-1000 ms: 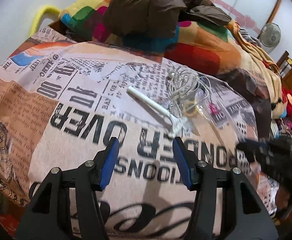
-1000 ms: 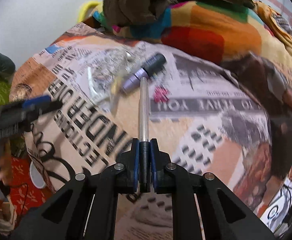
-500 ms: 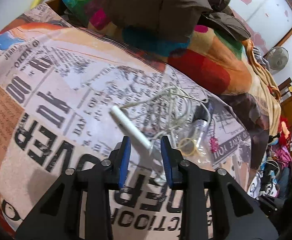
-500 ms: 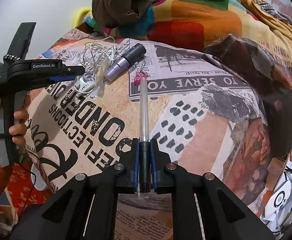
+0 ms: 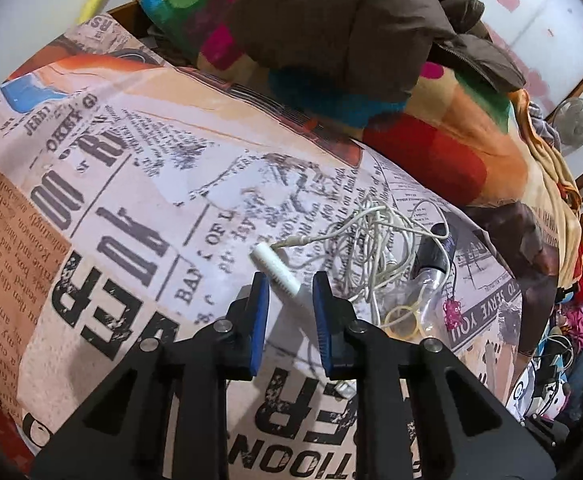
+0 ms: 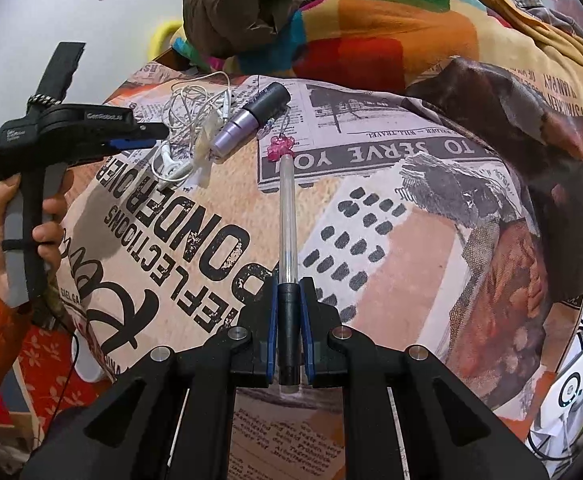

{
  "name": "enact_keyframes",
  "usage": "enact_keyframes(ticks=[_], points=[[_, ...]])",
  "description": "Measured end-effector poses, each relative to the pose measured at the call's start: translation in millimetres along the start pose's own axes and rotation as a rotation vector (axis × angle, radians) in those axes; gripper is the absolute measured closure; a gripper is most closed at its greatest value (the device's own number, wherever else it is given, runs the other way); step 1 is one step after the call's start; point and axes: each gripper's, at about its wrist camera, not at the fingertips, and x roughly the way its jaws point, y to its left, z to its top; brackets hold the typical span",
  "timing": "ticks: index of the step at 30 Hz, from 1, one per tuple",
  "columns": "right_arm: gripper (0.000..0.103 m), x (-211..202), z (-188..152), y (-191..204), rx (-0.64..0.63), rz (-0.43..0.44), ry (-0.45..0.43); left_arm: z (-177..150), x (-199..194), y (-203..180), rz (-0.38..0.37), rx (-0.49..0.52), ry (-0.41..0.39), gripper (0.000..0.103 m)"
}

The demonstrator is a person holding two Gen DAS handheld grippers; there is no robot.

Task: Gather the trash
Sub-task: 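Lower the left tool onto the white razor handle and close it, then carry the razor and clear pen with both tools over the white bin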

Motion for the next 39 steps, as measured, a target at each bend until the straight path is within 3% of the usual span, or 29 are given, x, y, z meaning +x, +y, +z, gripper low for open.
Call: enact_keyframes(ticks=[10,22,25,32,35,39], points=[[0.093,-7,-6,4,0.02,0.013,0.001,-1,6,-17,0.078,0.057,-0.006,0.083],[0.093,-23,-6,22,0.007,0.026,-0.012,-17,4,-34,0.046,0.084,0.095,0.085],[0.093,-28,-6,24,-0.003,0.024,-0.017,-20,5,-33,-0.002,0.043,0.128,0.085],[0.093,-26,-7,23,0.016,0.028,-0.013,-26,7,-49,0.078,0.109,0.101,0.086],[0.093,-30,-12,23,0.024,0.034,-0.017,-28,5,-46,0.054,0.106,0.103,0.096],[0.093,-31,-14,23,0.031,0.035,-0.017,-35,-17,-29,0.061,0.127,0.063,0.096]])
